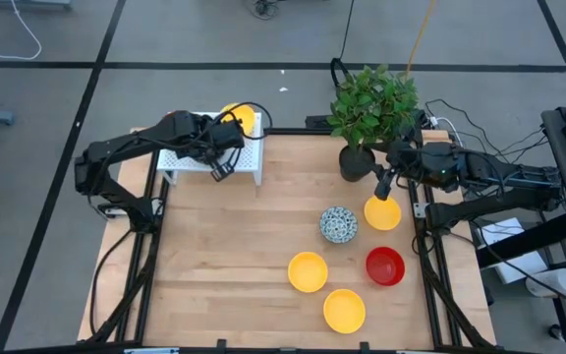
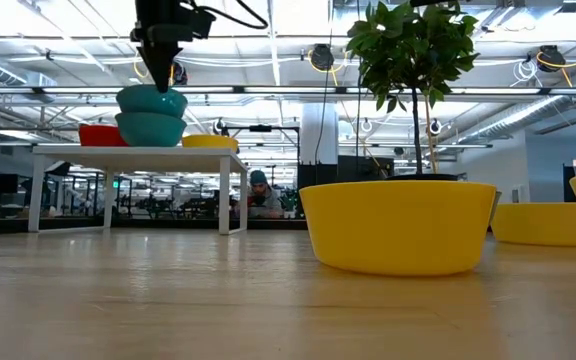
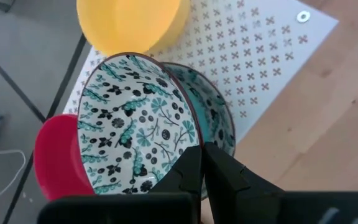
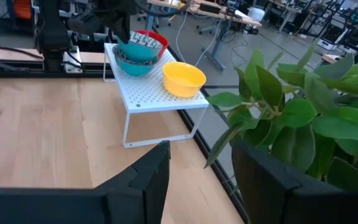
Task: Pick & Place Mini bowls
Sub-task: Stack the blue bowl on the blue bowl on the shelf
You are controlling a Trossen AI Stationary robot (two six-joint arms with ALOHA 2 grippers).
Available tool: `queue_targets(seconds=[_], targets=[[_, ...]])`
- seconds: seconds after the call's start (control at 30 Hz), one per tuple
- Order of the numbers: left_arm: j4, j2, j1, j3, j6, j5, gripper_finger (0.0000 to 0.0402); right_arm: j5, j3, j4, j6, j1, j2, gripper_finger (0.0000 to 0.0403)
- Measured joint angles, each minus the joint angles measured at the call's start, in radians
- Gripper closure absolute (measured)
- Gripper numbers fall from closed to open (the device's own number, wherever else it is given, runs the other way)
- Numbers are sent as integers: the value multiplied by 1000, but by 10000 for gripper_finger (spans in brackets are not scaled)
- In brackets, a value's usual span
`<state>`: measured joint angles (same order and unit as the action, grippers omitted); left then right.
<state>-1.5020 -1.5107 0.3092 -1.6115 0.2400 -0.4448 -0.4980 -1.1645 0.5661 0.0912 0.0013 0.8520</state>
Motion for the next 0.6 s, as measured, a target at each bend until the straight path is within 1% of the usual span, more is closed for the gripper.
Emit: queue_targets(seconds=[0.17, 0.37, 0.6], targets=[[-9, -11, 3, 0, -2, 6, 397, 0, 0, 0, 0, 0, 0, 243], [-7, -9, 4, 0, 5, 7, 380, 0, 0, 2, -1, 0, 0, 243], [-7, -9, 4, 0, 29, 10, 377, 0, 0, 3, -1, 0, 0, 243]])
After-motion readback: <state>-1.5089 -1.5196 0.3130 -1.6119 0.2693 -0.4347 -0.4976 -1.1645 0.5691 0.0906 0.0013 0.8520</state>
